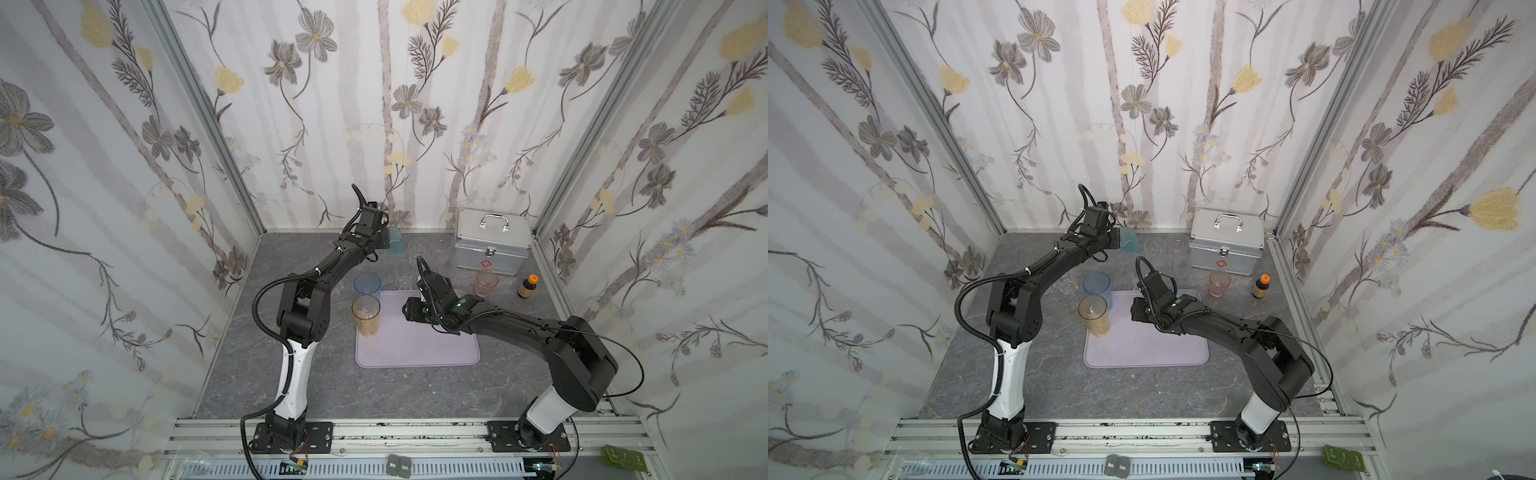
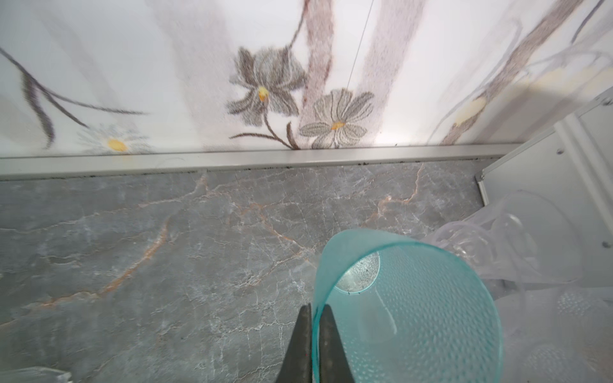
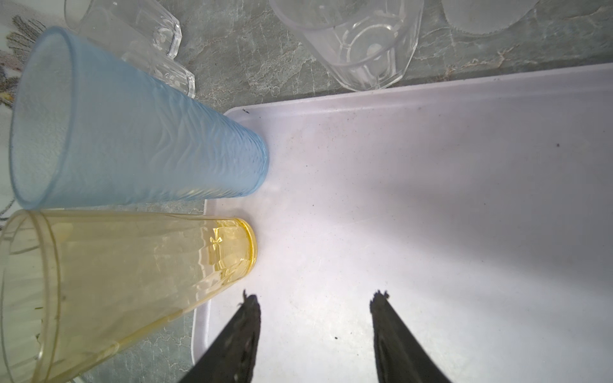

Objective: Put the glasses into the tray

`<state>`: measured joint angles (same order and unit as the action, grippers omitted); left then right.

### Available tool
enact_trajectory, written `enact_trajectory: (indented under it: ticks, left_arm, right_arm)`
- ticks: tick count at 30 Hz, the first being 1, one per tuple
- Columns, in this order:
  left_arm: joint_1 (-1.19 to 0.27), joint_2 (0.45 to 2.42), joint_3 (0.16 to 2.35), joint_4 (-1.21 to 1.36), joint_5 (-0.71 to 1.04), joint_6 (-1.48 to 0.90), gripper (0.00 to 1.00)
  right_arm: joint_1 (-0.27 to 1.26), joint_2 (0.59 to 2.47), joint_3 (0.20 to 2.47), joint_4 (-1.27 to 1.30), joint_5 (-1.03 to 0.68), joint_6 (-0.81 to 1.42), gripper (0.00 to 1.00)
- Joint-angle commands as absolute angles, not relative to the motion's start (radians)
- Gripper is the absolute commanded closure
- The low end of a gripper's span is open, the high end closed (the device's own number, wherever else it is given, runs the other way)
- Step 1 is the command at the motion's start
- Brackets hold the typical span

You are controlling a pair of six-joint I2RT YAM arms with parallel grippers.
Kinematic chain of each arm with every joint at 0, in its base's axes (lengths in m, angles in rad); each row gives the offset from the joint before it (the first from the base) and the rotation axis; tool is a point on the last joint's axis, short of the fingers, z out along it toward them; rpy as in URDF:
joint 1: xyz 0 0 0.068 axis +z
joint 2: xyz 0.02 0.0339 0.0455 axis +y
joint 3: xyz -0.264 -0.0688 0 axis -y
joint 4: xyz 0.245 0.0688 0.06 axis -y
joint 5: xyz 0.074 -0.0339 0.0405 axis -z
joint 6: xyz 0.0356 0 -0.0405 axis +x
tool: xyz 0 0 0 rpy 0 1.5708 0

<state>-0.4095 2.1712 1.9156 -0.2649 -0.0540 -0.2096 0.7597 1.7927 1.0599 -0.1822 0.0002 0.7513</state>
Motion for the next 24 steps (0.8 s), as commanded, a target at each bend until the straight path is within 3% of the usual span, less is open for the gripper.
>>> enact_trajectory:
  ticks: [1,10,18,24]
  left_arm:
    - [-0.411,2.104,1.914,-0.244,-0.083,-0.225,1.0]
    - [-0.498,1.845,1.837,-0.386,-0.102,-0.296,1.0]
    - [-0.682,1.633,1.574,-0.424,-0.097,-0.35,1.0]
    - [-0.721,1.549,1.389,-0.451,-0.073,-0.363,1.0]
  right_arm:
    - [0.756,1.773,1.059,-0.159,0.037,0.764,0.46]
    - [0.695,1.652,1.025,-0.196,0.108,0.723,0.45]
    - [0.569,1.517,0.925,-0.22,0.113,0.657,0.45]
    - [0.433,1.407,0.821,-0.243,0.073,0.61,0.45]
